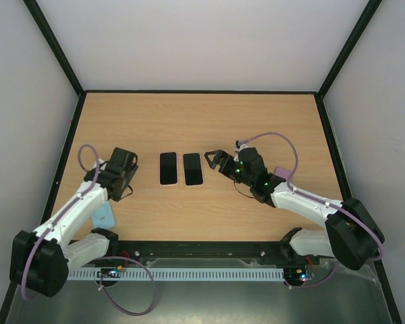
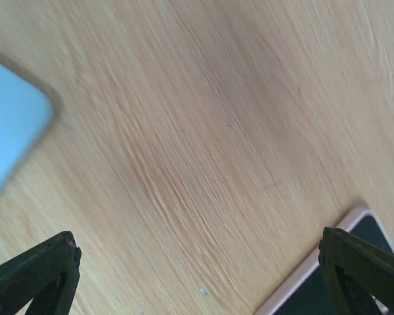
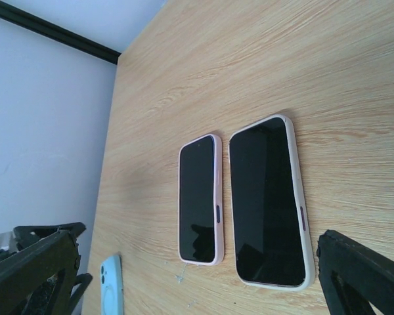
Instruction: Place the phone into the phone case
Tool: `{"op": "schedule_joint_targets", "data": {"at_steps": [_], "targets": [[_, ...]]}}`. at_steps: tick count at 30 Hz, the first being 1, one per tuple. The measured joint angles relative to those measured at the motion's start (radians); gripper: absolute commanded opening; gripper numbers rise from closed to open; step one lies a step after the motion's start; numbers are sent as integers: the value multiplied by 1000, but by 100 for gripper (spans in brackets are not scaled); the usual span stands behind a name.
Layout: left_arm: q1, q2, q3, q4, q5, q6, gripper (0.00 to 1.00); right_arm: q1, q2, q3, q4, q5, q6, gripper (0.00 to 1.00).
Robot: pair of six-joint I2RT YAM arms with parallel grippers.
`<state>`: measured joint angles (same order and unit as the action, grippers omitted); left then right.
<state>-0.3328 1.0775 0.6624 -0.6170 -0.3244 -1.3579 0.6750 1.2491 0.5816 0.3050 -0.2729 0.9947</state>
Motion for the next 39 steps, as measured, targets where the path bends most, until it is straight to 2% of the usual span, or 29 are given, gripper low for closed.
{"op": "schedule_joint_targets", "data": {"at_steps": [6, 13, 19, 24, 28, 34, 39], "targets": [[194, -71, 6, -125, -37, 28, 99, 0, 0, 0, -10, 0, -3, 98], [507, -69, -55, -172, -61, 114, 99, 0, -18, 0, -28, 0, -21, 98], [569, 10, -95, -125, -18, 142, 99, 0, -21, 1, -40, 0, -27, 98], [569, 27, -150, -76, 47, 168, 99, 0, -21, 1, -42, 3, -27, 98], [537, -35, -198, -55, 69, 180, 99, 0, -24, 1, -60, 13, -31, 98], [296, -94, -227, -63, 71, 105, 99, 0, -65, 1, -100, 45, -37, 98], [82, -13, -206, -64, 53, 24, 99, 0, -94, 0, -129, 71, -44, 98]]}}
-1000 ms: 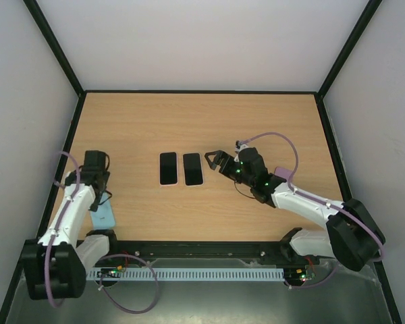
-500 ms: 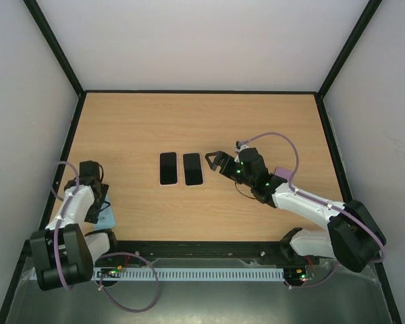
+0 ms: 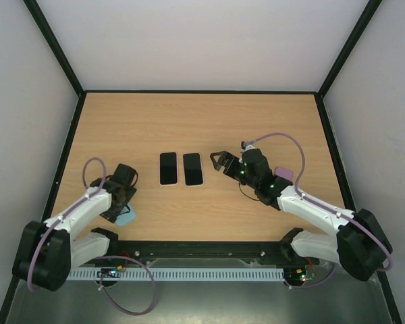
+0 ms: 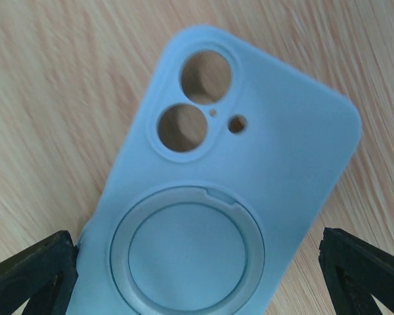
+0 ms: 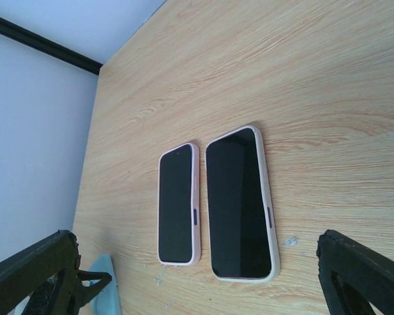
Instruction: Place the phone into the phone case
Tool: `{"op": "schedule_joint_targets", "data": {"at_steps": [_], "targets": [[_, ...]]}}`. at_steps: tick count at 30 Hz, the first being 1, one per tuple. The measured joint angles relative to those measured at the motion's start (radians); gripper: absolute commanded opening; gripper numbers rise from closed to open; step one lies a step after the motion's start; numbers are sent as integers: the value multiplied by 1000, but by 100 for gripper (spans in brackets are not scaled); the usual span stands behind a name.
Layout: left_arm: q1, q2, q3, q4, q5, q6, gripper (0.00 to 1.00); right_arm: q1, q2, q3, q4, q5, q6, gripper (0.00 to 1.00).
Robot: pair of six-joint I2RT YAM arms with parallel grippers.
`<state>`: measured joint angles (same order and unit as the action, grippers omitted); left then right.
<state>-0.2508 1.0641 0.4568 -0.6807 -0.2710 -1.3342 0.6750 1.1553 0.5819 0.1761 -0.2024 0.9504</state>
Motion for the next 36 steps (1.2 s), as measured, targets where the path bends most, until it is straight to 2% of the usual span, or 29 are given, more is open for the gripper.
{"op": "schedule_joint_targets", "data": {"at_steps": [4, 7, 15, 19, 26, 36], "targets": [[-124, 66, 47, -7, 9, -58, 99, 0, -21, -2, -39, 17, 1, 97], [-175, 79, 76, 7, 43, -98, 98, 0, -35, -2, -112, 58, 8, 98], [-192, 80, 130, 16, 45, -107, 99, -21, -42, 50, -439, 343, 35, 98], [-192, 91, 132, -7, 20, -87, 99, -69, -30, 58, -524, 413, 36, 98], [-192, 126, 132, -52, 5, -51, 99, -81, -13, 57, -517, 360, -13, 98], [-180, 176, 132, 7, 28, 22, 94, -81, -93, 18, -407, 229, -50, 98]]}}
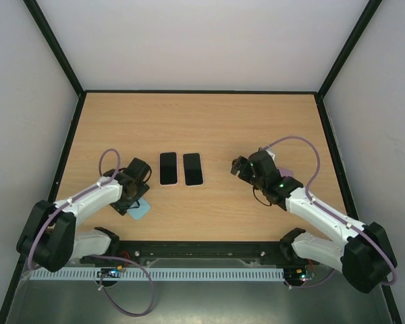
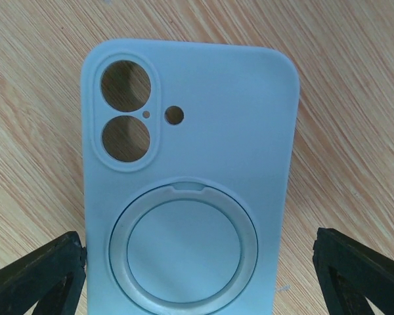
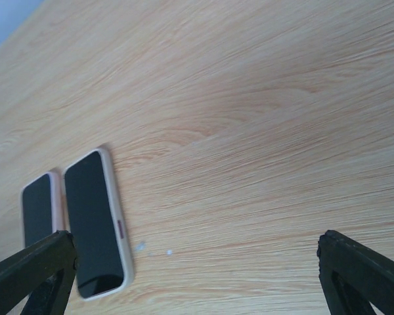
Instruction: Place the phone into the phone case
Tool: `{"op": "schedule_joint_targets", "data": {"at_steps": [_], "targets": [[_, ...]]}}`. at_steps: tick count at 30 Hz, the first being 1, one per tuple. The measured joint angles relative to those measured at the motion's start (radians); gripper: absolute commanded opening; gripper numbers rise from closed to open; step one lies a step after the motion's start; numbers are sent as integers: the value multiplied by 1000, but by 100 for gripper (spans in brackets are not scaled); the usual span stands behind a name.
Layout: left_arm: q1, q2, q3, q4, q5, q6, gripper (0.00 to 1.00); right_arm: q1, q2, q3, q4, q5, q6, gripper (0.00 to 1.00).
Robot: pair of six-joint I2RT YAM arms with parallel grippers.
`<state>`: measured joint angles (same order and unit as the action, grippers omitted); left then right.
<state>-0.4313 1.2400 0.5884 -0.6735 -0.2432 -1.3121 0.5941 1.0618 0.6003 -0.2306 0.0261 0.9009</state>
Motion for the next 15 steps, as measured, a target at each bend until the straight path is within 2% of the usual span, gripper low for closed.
{"op": "schedule_joint_targets", "data": {"at_steps": [9, 15], "targets": [[5, 52, -17, 22, 11, -7, 88, 0, -22, -43, 95, -114, 6, 99], [5, 56, -17, 23, 2, -12, 76, 0, -21, -68, 145, -168, 23, 96]]}}
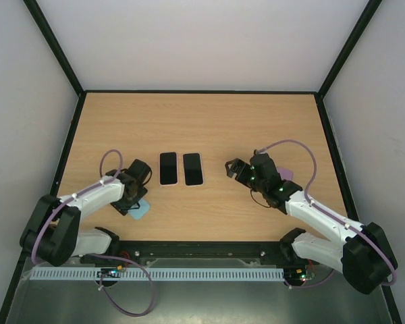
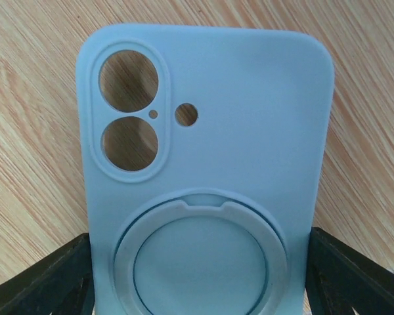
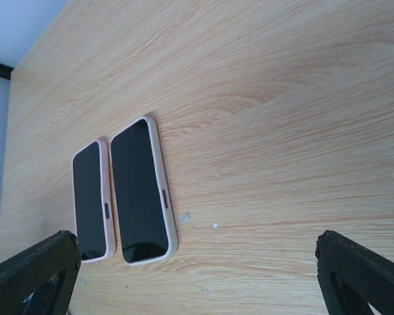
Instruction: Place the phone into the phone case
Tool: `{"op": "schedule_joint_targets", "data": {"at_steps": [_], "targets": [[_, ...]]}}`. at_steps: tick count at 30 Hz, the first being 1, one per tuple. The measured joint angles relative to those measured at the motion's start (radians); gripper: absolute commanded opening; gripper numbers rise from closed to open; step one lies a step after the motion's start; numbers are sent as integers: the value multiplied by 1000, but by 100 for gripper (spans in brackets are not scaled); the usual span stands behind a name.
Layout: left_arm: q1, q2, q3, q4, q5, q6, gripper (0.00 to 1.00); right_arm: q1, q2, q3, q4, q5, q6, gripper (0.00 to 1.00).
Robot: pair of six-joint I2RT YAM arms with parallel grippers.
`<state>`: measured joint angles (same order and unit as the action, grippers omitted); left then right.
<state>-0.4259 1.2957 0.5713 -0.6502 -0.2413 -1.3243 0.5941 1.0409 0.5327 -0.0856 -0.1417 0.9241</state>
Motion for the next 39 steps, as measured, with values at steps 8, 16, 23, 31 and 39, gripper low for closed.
{"op": "schedule_joint_targets", "data": {"at_steps": [8, 16, 23, 31, 39], "targets": [[3, -73, -16, 38, 74, 19, 70, 13, -1, -51, 108, -110, 16, 84], [-41, -202, -16, 149, 211, 54, 70, 85, 30, -79, 315, -222, 78, 66], [-103, -234, -16, 302, 334, 64, 70, 199, 179, -86, 523, -274, 162, 47], [-174, -234, -16, 425, 406, 67, 70, 340, 353, -40, 670, -302, 219, 32], [-194, -234, -19, 493, 448, 68, 70, 356, 427, -35, 835, -349, 287, 17]]}}
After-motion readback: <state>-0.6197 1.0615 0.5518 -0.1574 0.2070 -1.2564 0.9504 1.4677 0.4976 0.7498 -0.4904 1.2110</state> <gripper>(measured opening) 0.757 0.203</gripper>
